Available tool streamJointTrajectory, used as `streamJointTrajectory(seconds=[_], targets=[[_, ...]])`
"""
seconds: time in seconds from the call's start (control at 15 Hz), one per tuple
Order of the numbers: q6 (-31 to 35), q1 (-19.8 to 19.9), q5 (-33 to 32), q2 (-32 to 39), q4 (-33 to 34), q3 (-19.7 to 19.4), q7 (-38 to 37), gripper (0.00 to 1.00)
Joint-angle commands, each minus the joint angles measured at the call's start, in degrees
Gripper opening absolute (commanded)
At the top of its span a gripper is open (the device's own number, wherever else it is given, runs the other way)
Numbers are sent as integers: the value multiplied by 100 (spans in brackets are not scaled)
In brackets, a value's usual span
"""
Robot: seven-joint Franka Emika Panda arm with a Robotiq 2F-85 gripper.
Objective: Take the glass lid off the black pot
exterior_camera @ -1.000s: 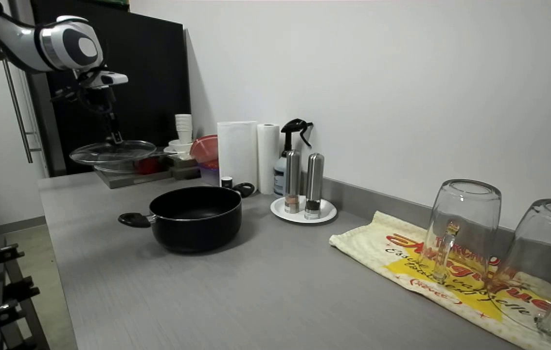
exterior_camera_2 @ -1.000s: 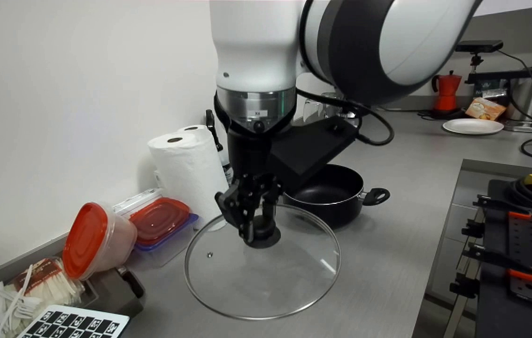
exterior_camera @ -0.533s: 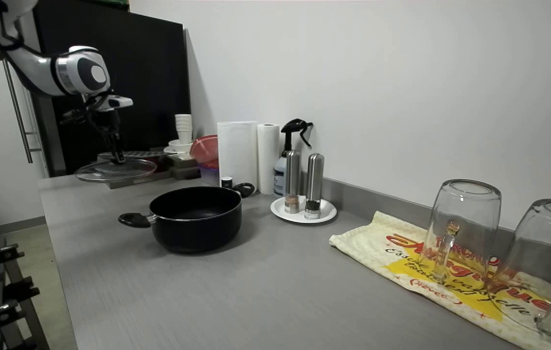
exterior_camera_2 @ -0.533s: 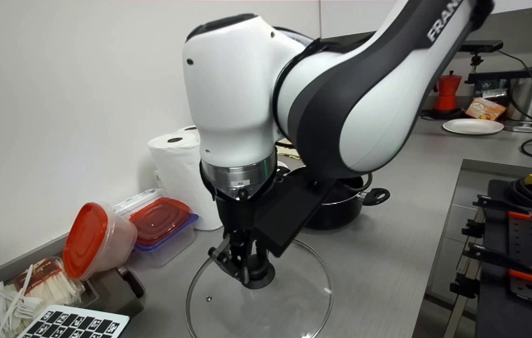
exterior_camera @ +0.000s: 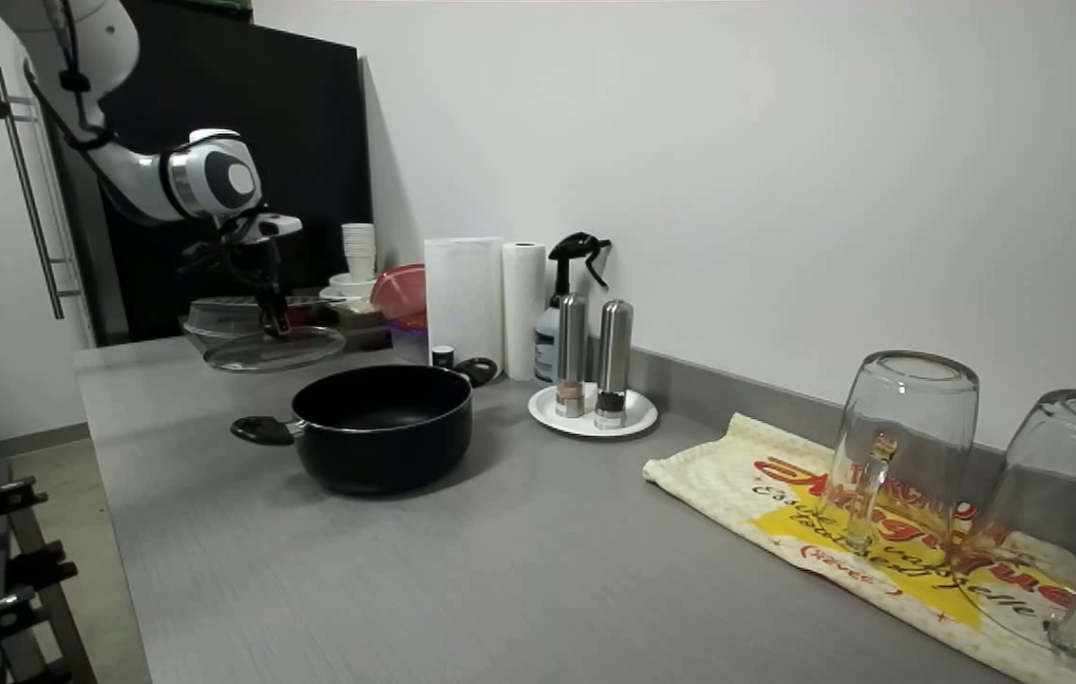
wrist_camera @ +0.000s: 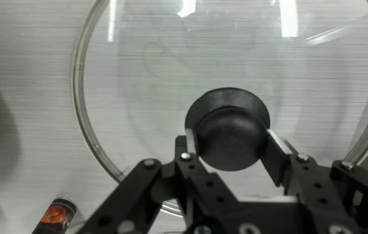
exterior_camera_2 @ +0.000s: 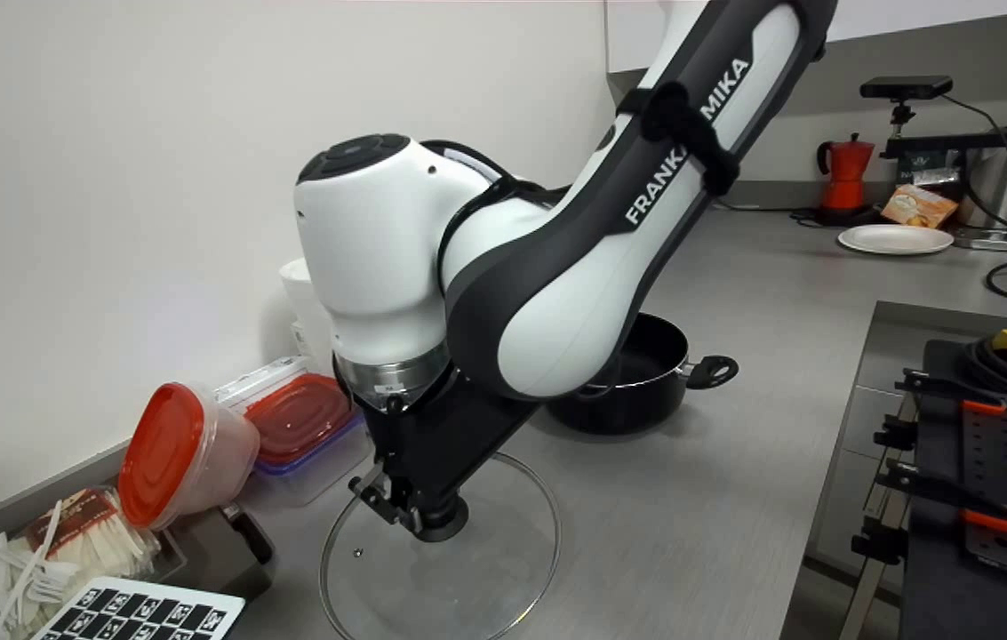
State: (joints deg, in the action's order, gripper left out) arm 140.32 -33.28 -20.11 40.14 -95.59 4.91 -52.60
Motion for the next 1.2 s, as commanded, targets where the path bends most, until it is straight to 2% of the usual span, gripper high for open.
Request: streamJointTrajectory(seconds=[0.0, 0.47, 1.13], targets=[[-217, -172, 114, 423, 585, -228, -13, 25], [-270, -207, 173, 795, 851, -378, 1, 25], [-120, -217, 255, 807, 810, -482, -400, 25]])
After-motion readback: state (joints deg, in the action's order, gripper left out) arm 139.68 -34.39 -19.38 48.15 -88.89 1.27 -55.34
